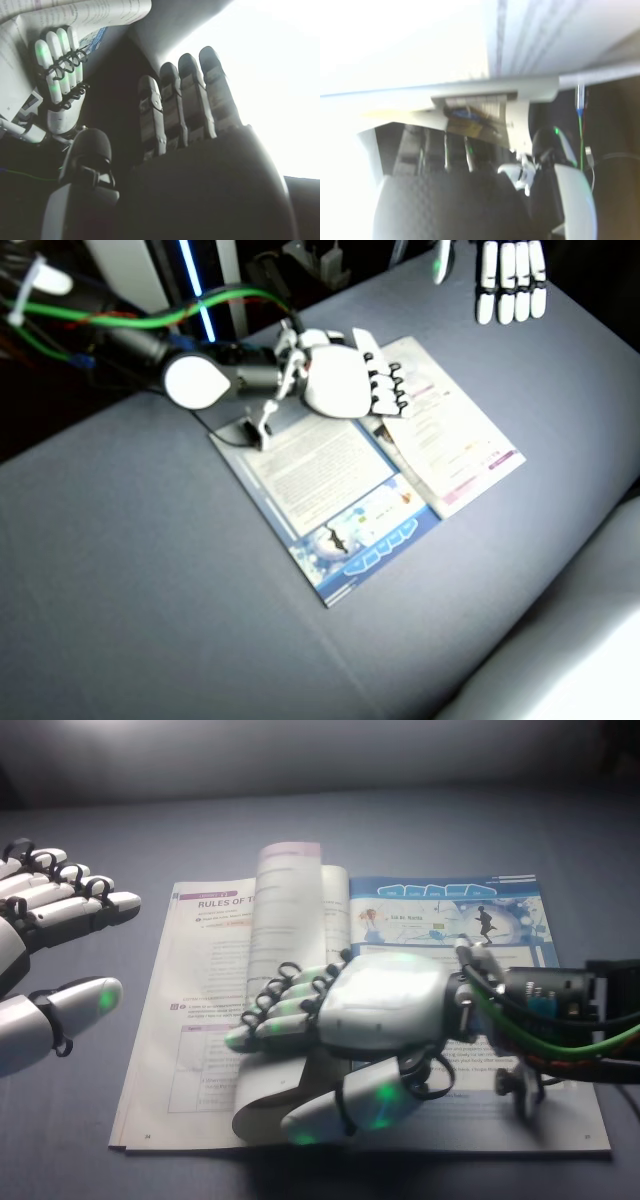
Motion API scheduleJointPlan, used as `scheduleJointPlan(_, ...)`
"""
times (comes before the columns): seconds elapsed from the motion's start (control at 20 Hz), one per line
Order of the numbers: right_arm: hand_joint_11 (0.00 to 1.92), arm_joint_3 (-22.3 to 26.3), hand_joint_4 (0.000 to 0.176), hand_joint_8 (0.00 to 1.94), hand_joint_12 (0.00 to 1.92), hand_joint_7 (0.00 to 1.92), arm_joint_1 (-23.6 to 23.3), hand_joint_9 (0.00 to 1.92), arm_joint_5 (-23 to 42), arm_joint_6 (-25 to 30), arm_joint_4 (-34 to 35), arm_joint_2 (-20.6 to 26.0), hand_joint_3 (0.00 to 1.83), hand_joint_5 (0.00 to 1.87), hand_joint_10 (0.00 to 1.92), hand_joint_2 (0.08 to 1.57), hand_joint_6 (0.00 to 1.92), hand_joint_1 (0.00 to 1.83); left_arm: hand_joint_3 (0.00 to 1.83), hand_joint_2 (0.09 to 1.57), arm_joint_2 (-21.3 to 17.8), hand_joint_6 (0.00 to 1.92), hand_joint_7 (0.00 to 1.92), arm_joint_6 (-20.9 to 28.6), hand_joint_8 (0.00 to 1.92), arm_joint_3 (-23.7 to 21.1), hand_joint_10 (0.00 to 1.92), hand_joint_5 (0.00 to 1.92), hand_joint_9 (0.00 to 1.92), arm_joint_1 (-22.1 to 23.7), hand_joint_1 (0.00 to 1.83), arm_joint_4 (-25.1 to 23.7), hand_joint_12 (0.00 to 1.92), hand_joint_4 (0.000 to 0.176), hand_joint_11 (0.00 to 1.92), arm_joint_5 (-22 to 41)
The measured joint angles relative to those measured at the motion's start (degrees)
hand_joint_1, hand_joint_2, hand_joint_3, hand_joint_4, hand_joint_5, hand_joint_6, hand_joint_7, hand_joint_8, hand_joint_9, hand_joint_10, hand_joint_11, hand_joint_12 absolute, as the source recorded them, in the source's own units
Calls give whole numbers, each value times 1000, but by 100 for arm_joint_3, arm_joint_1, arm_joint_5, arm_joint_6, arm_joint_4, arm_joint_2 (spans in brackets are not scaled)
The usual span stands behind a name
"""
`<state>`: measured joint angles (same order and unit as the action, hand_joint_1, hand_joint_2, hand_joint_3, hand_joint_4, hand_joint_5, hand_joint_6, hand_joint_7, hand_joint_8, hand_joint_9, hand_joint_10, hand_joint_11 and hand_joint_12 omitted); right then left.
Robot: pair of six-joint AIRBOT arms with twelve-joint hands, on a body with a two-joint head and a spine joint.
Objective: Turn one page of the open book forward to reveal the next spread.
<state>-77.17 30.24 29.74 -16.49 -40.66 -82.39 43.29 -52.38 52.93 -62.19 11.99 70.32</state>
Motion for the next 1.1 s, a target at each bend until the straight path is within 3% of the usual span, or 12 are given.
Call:
scheduleJointPlan(0.05, 165, 2, 0, 8, 44, 288, -37, 269, 22, 9, -66, -42, 2, 262, 8, 1228, 6, 0, 0, 1425, -4, 2, 366, 0, 5, 4, 4, 400, 274, 0, 0, -11, 126, 30, 105, -2)
scheduleJointPlan(0.2, 368, 168, 0, 8, 154, 670, -208, 566, 293, 79, -376, -116, 0, 711, 10, 1248, 9, 0, 6, 1442, -79, 0, 359, 0, 1, 33, 0, 383, 258, 0, 0, -33, 121, 33, 97, 11)
scheduleJointPlan(0.3, 461, 304, 0, 1, 220, 759, -282, 687, 498, 81, -533, -127, 0, 945, 4, 1259, 25, 0, 13, 1465, -136, 0, 312, 2, 0, 66, 0, 341, 206, 0, 0, 59, 102, 54, 52, 7)
scheduleJointPlan(0.4, 424, 424, 0, 2, 638, 934, -321, 857, 693, 81, -857, -127, 0, 991, 0, 1274, 2, 0, 9, 1466, -214, 0, 287, -2, 0, 66, 0, 305, 172, 0, 0, 57, 90, 54, 17, 22)
scheduleJointPlan(0.5, 450, 435, 0, 29, 770, 1114, -332, 1000, 918, 83, -1047, -131, 8, 1101, 30, 1305, 37, 0, 12, 1478, -221, 3, 292, 2, 3, 70, 5, 304, 178, 31, 0, 37, 100, 36, 30, 42)
scheduleJointPlan(0.6, 548, 433, 0, 41, 935, 1277, -363, 1142, 1123, 79, -1082, -116, 0, 1178, 56, 1334, 31, 0, 8, 1475, -271, 5, 294, 2, 3, 76, 6, 311, 182, 24, 0, 7, 108, 38, 41, 11)
scheduleJointPlan(0.7, 518, 435, 0, 10, 1004, 1236, -448, 1121, 1408, 85, -1185, -114, 0, 1153, 35, 1315, 8, 0, 2, 1464, -297, 14, 307, 0, 8, 76, 9, 336, 192, 24, 0, 28, 115, 32, 48, -4)
scheduleJointPlan(0.75, 682, 435, 0, 39, 986, 1346, -507, 1247, 1585, 83, -1233, -114, 0, 1285, 80, 1279, 52, 0, 0, 1481, -310, 1, 327, 2, 1, 76, 2, 361, 220, 24, 0, -2, 279, 7, 6, -42)
scheduleJointPlan(0.85, 660, 435, 0, 44, 1023, 1375, -616, 1262, 1825, 83, -1248, -114, 0, 1299, 94, 1249, 58, 0, 1, 1488, -369, 0, 328, 0, 0, 76, 2, 364, 232, 24, 0, -52, 346, 2, 0, -79)
scheduleJointPlan(0.9, 411, 435, 0, 8, 849, 1138, -684, 1040, 1939, 81, -1233, -114, 0, 1108, 18, 1251, 11, 0, 0, 1482, -376, 1, 338, 0, 1, 90, 3, 372, 251, 24, 0, -39, 403, 0, 0, -90)
scheduleJointPlan(1.05, 370, 459, 0, 4, 722, 1082, -844, 924, 2277, 83, -1034, -83, 0, 1089, 1, 1239, 7, 0, 0, 1478, -380, 1, 354, 2, 2, 101, 3, 387, 263, 31, 0, -15, 428, 4, 0, -103)
scheduleJointPlan(1.1, 218, 459, 0, 0, 651, 813, -859, 657, 2396, 76, -949, -74, 0, 883, 0, 1222, 11, 0, 1, 1484, -380, 2, 363, 2, 4, 101, 5, 391, 272, 50, 0, -22, 441, 1, 0, -127)
